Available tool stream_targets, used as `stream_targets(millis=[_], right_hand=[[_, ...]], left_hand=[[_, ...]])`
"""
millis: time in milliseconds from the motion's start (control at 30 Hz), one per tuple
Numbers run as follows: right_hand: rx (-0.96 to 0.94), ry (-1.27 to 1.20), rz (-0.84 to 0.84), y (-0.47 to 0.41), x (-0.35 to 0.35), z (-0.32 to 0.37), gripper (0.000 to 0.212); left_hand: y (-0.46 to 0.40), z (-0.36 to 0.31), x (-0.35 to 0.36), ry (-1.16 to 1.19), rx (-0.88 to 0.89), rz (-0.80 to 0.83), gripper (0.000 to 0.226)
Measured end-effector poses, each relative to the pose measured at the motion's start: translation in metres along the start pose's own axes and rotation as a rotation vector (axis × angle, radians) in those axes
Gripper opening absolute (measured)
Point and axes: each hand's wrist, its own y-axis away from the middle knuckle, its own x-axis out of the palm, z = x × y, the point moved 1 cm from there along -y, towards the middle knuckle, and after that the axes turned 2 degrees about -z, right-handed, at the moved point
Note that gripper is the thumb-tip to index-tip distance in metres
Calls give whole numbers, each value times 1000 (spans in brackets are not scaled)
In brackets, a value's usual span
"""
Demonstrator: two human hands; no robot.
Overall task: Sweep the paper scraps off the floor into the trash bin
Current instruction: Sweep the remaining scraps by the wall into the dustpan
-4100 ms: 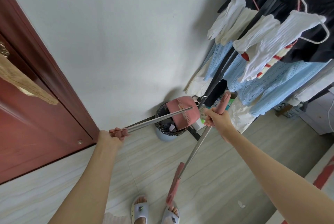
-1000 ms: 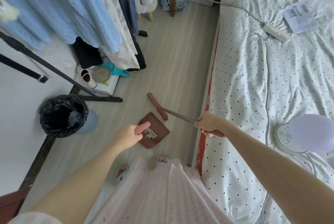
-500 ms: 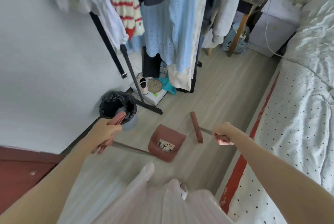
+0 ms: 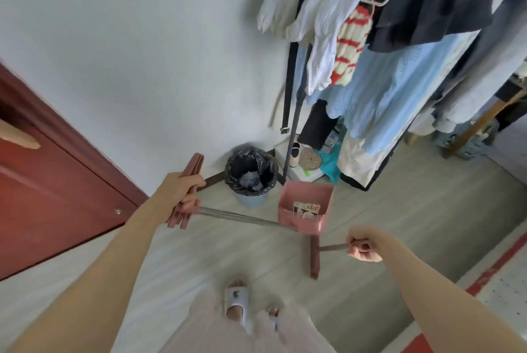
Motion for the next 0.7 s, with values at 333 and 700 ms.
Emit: stream_targets(millis=[333, 700], right_hand=[[-53, 238, 22, 15, 63, 8, 27], [-25, 212, -11, 35, 138, -5, 27]], left_hand=[[24, 36, -70, 341, -7, -145, 37], [-6, 77, -132, 964, -187, -218, 38]])
